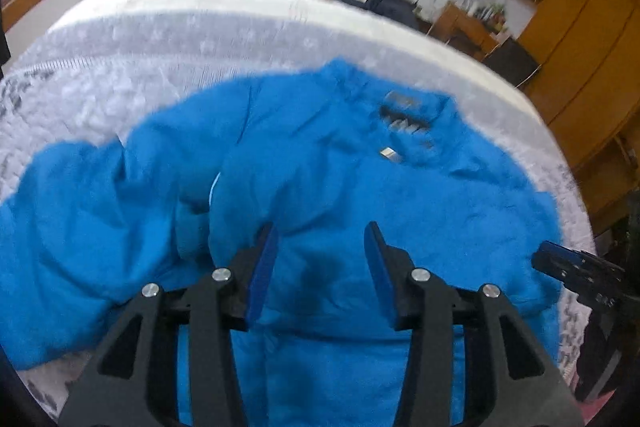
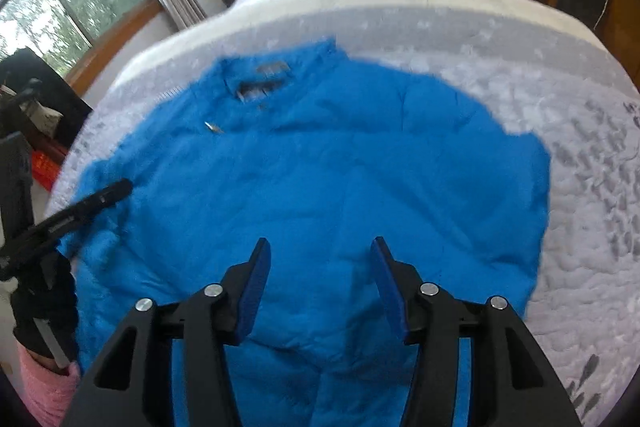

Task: Fold large clothes

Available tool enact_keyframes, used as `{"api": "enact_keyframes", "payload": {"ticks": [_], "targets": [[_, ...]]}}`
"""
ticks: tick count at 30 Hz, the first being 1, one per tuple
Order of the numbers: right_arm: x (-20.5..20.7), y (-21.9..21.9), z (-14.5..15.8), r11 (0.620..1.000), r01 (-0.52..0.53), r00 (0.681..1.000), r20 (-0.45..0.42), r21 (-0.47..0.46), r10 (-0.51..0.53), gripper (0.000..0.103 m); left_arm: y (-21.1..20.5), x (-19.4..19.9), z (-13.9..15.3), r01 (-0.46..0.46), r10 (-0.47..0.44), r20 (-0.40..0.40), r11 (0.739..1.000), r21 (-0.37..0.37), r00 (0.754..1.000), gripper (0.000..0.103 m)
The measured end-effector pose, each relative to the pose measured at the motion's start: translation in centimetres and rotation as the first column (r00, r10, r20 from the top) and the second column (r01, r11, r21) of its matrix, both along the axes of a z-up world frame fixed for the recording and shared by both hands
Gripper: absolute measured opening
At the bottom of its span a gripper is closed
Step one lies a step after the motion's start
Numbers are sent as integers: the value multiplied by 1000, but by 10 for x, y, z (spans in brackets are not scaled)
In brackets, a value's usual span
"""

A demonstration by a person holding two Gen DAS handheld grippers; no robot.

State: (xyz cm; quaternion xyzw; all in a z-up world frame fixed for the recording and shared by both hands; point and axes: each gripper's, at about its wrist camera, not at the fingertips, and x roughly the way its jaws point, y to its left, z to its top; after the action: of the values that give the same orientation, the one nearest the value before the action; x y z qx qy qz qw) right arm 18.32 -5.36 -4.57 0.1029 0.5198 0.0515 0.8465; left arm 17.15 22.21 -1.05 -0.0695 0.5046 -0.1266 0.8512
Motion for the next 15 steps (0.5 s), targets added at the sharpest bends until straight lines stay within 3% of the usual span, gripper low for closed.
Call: {"api": "enact_keyframes", "payload": {"ticks": [3,8,13,15], "targets": [[5,-4,-22,1000,-5,1000,-18,4,5,52,2,-1,-4,11,-11,27,1000,-7,1000,44],[6,-4,-27,1000,-10,1000,-10,2,10,52,2,-7,-7,15,-14,58,1000,-10,998,44],[-2,-6,-13,999,-13,1000,15,35,12,54,13,-16,15,-1,2,44,1000,-21,999,46],[-8,-1,2,997,-46,998,53,62,43,57,26,-29,31,-15,17,73,1000,-26,997,54]]}}
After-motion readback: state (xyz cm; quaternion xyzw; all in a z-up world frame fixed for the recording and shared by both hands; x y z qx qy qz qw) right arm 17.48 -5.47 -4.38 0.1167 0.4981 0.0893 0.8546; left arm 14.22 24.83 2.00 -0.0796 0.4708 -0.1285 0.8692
